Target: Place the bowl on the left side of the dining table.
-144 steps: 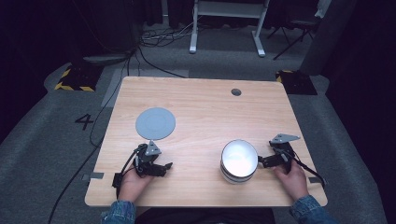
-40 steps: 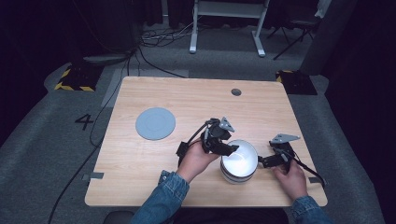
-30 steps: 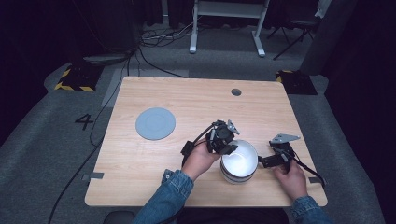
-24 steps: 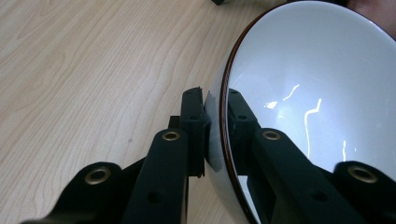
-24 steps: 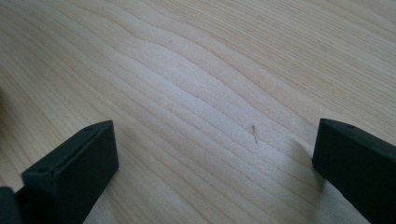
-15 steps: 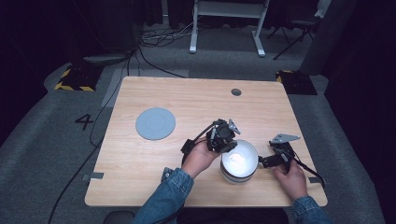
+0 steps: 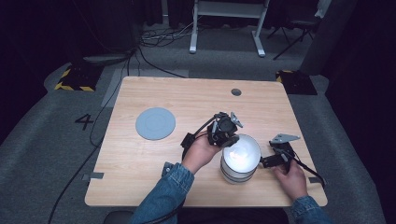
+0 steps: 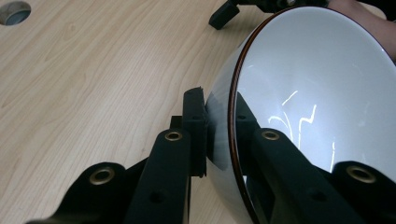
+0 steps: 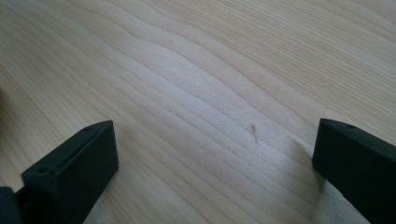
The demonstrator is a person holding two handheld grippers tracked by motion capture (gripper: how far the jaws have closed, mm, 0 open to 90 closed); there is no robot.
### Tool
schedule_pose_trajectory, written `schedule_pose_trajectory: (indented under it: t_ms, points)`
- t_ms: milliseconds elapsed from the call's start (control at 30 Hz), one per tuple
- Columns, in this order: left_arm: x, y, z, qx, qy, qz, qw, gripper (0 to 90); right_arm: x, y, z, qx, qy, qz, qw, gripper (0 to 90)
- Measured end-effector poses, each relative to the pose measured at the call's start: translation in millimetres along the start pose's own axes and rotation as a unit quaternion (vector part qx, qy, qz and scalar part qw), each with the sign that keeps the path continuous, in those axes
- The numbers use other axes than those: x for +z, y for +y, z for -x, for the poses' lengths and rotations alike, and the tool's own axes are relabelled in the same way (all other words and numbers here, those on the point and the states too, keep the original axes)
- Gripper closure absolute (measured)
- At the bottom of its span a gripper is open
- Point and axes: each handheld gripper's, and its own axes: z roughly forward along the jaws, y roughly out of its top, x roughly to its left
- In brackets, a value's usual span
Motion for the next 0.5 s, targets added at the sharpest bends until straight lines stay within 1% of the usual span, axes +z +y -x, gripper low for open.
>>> schedule_pose_trajectory:
  t_ms: [67, 133, 200, 233, 267, 300, 333, 367, 400, 467, 500]
  points:
    - [-3.1, 2.7, 0.2, 0.003, 0.001, 0.002, 1.0000, 81.8, 0.1, 0.0, 0.0, 0.000, 0.000, 0.000, 1.0000, 0.5]
    - [-6.1, 5.2, 0.1, 0.000, 0.006, 0.004, 1.0000, 81.8, 0.0, 0.0, 0.0, -0.001, 0.000, 0.000, 1.0000, 0.5]
    - [-7.3, 7.0, -0.1, -0.007, 0.007, 0.009, 0.9999, 81.8, 0.0, 0.0, 0.0, 0.000, 0.000, 0.000, 1.0000, 0.5]
    - [-9.3, 8.1, -1.0, -0.006, 0.011, 0.004, 0.9999, 81.8, -0.1, 0.1, -0.2, 0.001, 0.000, 0.000, 1.0000, 0.5]
    - [-10.6, 8.9, -1.3, -0.012, 0.013, 0.002, 0.9998, 81.7, -0.1, 0.1, -0.4, 0.002, 0.000, -0.001, 1.0000, 0.5]
    - [-10.9, 9.2, -1.1, -0.020, 0.015, 0.005, 0.9997, 81.7, -0.1, 0.1, -0.3, 0.002, 0.000, -0.001, 1.0000, 0.5]
    - [-10.3, 10.5, -3.6, -0.010, 0.016, 0.016, 0.9997, 81.7, -0.1, 0.1, -0.4, 0.003, 0.000, -0.001, 1.0000, 0.5]
    - [-11.3, 11.1, -4.1, -0.013, 0.015, 0.014, 0.9997, 81.7, -0.1, 0.1, -0.4, 0.002, 0.000, -0.001, 1.0000, 0.5]
    - [-11.5, 11.8, -5.0, -0.012, 0.014, 0.016, 0.9997, 81.7, -0.1, 0.1, -0.4, 0.002, 0.000, -0.001, 1.0000, 0.5]
    - [-13.9, 12.5, -3.8, -0.021, 0.011, 0.005, 0.9997, 81.7, -0.1, 0.1, -0.3, 0.002, 0.000, -0.001, 1.0000, 0.5]
    - [-13.9, 13.8, -4.7, -0.011, 0.014, 0.012, 0.9998, 81.7, -0.1, 0.1, -0.3, 0.002, 0.000, -0.001, 1.0000, 0.5]
